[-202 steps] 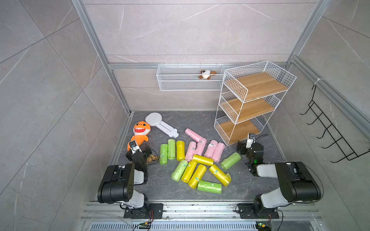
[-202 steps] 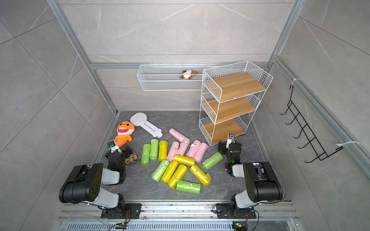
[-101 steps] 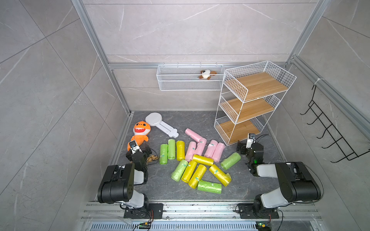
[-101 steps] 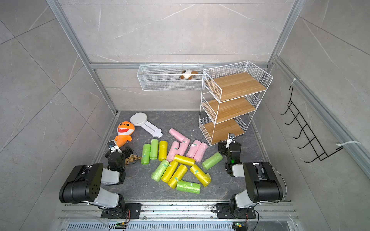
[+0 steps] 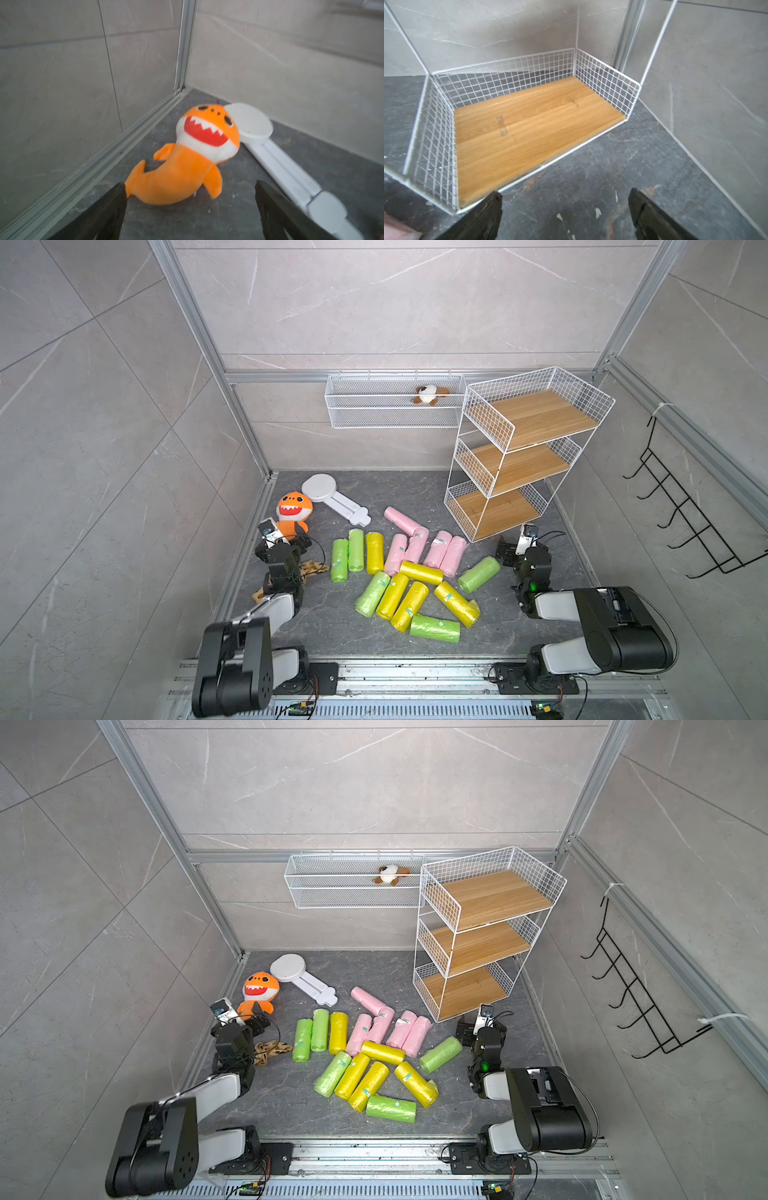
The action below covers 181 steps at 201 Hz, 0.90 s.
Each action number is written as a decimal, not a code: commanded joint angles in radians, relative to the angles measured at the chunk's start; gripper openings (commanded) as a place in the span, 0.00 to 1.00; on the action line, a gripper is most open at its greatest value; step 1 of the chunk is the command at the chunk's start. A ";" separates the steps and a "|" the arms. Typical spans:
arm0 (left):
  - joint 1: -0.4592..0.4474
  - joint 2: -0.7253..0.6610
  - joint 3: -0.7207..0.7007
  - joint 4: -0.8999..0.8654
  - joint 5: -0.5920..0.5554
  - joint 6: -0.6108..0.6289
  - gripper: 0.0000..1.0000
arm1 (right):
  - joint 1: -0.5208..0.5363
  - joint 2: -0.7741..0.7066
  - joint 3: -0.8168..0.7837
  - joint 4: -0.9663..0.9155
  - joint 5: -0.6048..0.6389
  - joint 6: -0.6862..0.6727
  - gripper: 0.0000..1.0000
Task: Sort the rolls of trash bags by color and place them on the shelf
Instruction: Adjust the shelf at the center of the board.
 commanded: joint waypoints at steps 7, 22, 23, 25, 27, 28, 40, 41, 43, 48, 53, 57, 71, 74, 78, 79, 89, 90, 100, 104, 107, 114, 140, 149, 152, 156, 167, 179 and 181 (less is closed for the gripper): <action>-0.019 -0.107 0.082 -0.138 0.227 -0.195 0.89 | 0.027 -0.267 0.106 -0.312 0.095 0.035 0.97; -0.083 -0.113 0.131 -0.159 0.301 -0.229 0.86 | 0.026 -0.381 0.141 -0.393 0.092 0.082 0.96; -0.090 -0.113 0.135 -0.163 0.301 -0.229 0.86 | 0.026 -0.389 0.143 -0.398 0.091 0.086 0.96; -0.105 -0.113 0.144 -0.170 0.300 -0.229 0.86 | 0.027 -0.401 0.150 -0.414 0.091 0.094 0.96; -0.121 -0.111 0.153 -0.177 0.297 -0.228 0.86 | 0.027 -0.415 0.155 -0.430 0.091 0.102 0.96; -0.130 -0.110 0.158 -0.180 0.296 -0.226 0.86 | 0.026 -0.421 0.159 -0.438 0.090 0.106 0.96; -0.246 -0.099 0.217 -0.215 0.276 -0.197 0.86 | 0.029 -0.490 0.204 -0.546 0.067 0.134 0.95; -0.257 -0.097 0.224 -0.218 0.273 -0.196 0.86 | 0.030 -0.496 0.208 -0.554 0.063 0.136 0.95; -0.278 -0.093 0.237 -0.226 0.268 -0.189 0.86 | 0.029 -0.505 0.216 -0.568 0.056 0.140 0.95; -0.320 -0.082 0.267 -0.243 0.258 -0.173 0.86 | 0.032 -0.522 0.231 -0.594 0.037 0.143 0.95; -0.368 -0.067 0.300 -0.261 0.248 -0.156 0.86 | 0.036 -0.539 0.252 -0.624 0.012 0.146 0.94; -0.408 -0.054 0.322 -0.276 0.238 -0.146 0.86 | 0.040 -0.552 0.268 -0.643 -0.011 0.146 0.93; -0.512 0.007 0.412 -0.317 0.246 -0.121 0.86 | 0.064 -0.581 0.328 -0.700 -0.088 0.127 0.90; -0.528 0.021 0.430 -0.324 0.254 -0.119 0.86 | 0.069 -0.584 0.339 -0.707 -0.106 0.120 0.90; -0.544 0.039 0.450 -0.331 0.264 -0.116 0.86 | 0.073 -0.587 0.358 -0.719 -0.140 0.110 0.89; -0.549 0.044 0.455 -0.332 0.267 -0.115 0.86 | 0.075 -0.587 0.363 -0.721 -0.150 0.108 0.90; -0.584 0.081 0.494 -0.337 0.297 -0.109 0.86 | 0.076 -0.579 0.407 -0.747 -0.270 0.081 0.89; -0.587 0.084 0.498 -0.339 0.299 -0.108 0.86 | 0.075 -0.578 0.413 -0.751 -0.281 0.080 0.89; -0.611 0.110 0.525 -0.347 0.319 -0.100 0.86 | 0.075 -0.550 0.459 -0.781 -0.385 0.052 0.89; -0.619 0.117 0.533 -0.349 0.320 -0.100 0.86 | 0.076 -0.536 0.477 -0.785 -0.425 0.038 0.88; -0.625 0.121 0.536 -0.348 0.320 -0.100 0.86 | 0.077 -0.527 0.489 -0.789 -0.449 0.029 0.88; -0.634 0.130 0.540 -0.347 0.323 -0.100 0.86 | 0.076 -0.503 0.508 -0.787 -0.490 0.021 0.87; -0.648 0.145 0.541 -0.353 0.337 -0.095 0.86 | 0.075 -0.435 0.527 -0.675 -0.549 0.029 0.80; -0.649 0.142 0.536 -0.359 0.333 -0.094 0.86 | 0.077 -0.408 0.540 -0.657 -0.565 0.034 0.77; -0.650 0.141 0.535 -0.361 0.330 -0.094 0.86 | 0.076 -0.400 0.544 -0.649 -0.570 0.033 0.76; -0.651 0.139 0.533 -0.363 0.329 -0.094 0.86 | 0.075 -0.389 0.547 -0.638 -0.578 0.035 0.74; -0.650 0.132 0.523 -0.365 0.321 -0.091 0.86 | 0.075 -0.363 0.545 -0.599 -0.570 0.039 0.69; -0.650 0.125 0.513 -0.369 0.311 -0.090 0.86 | 0.076 -0.334 0.544 -0.560 -0.550 0.030 0.64; -0.651 0.124 0.513 -0.369 0.310 -0.088 0.86 | 0.076 -0.329 0.545 -0.554 -0.549 0.028 0.63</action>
